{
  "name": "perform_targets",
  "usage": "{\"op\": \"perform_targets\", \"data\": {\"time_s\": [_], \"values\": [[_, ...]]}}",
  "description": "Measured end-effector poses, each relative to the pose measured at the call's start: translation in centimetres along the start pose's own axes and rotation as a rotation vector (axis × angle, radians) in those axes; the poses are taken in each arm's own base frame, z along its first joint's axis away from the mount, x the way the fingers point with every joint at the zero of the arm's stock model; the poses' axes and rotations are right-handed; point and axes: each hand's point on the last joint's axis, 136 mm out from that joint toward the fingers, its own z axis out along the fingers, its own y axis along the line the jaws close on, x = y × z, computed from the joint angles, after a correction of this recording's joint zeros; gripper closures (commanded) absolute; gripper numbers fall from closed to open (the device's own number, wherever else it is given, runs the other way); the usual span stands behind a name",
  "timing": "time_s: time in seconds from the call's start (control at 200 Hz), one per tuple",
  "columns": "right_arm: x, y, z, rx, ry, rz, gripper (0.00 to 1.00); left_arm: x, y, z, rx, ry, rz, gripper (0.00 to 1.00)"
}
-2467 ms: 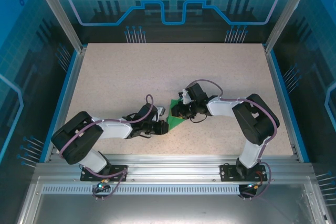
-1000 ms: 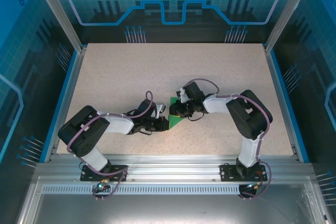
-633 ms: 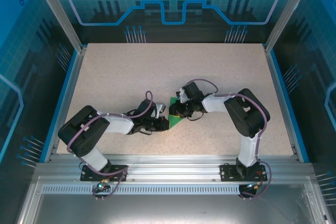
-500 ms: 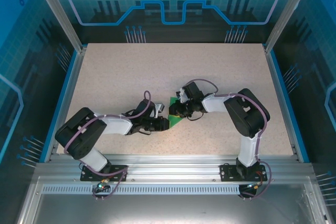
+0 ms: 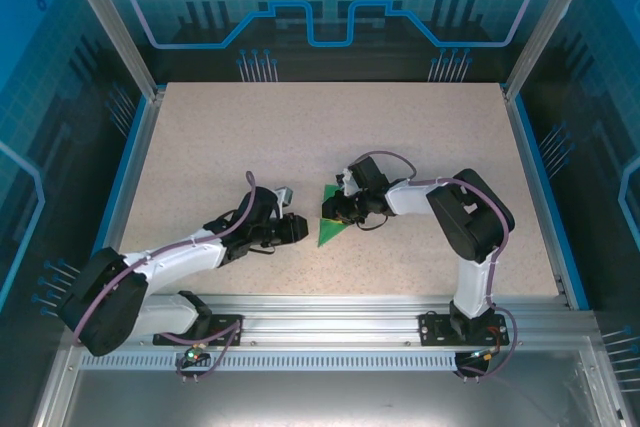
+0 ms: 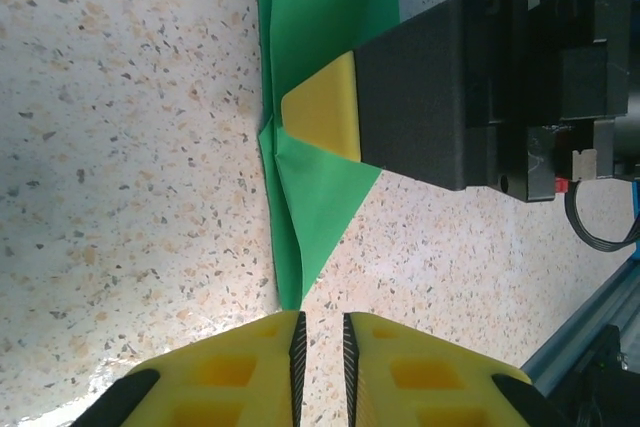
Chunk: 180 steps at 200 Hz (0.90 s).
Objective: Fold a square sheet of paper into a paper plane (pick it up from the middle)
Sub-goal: Fourth fold the wing at the center of the table.
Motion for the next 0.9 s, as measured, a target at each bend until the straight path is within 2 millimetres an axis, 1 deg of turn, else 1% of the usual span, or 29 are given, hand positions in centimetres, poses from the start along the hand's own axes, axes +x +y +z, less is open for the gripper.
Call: {"op": "perform_targets", "data": {"time_s": [0.09, 0.235, 0.385, 0.45, 0.55, 0.67, 0.9], "values": [[0.0, 0.0, 0.0, -0.005, -0.002, 0.002, 0.77, 0.4, -0.5, 0.6, 0.03, 0.033, 0.0, 0.8], [-0.1, 0.1, 0.0, -0.011, -0.007, 0.003, 0.77, 0.7, -1.4, 2.3, 0.075, 0.096, 0.001, 0.79], [-0.1, 0.1, 0.0, -0.017, -0.01, 0.004, 0.77, 0.5, -2.4, 3.7, 0.104, 0.125, 0.012, 0.79], [-0.1, 0.1, 0.0, -0.017, -0.01, 0.004, 0.77, 0.4, -2.6, 4.5, 0.11, 0.135, 0.013, 0.79], [-0.1, 0.1, 0.0, -0.017, -0.01, 0.006, 0.77, 0.6, -2.1, 5.6, 0.104, 0.155, 0.007, 0.79], [-0.1, 0.1, 0.0, -0.017, -0.01, 0.006, 0.77, 1.5, -1.0, 6.4, 0.077, 0.187, -0.006, 0.79], [-0.1, 0.1, 0.0, -0.017, -0.01, 0.006, 0.77, 2.3, 0.1, 6.9, 0.054, 0.212, -0.017, 0.8]]}}
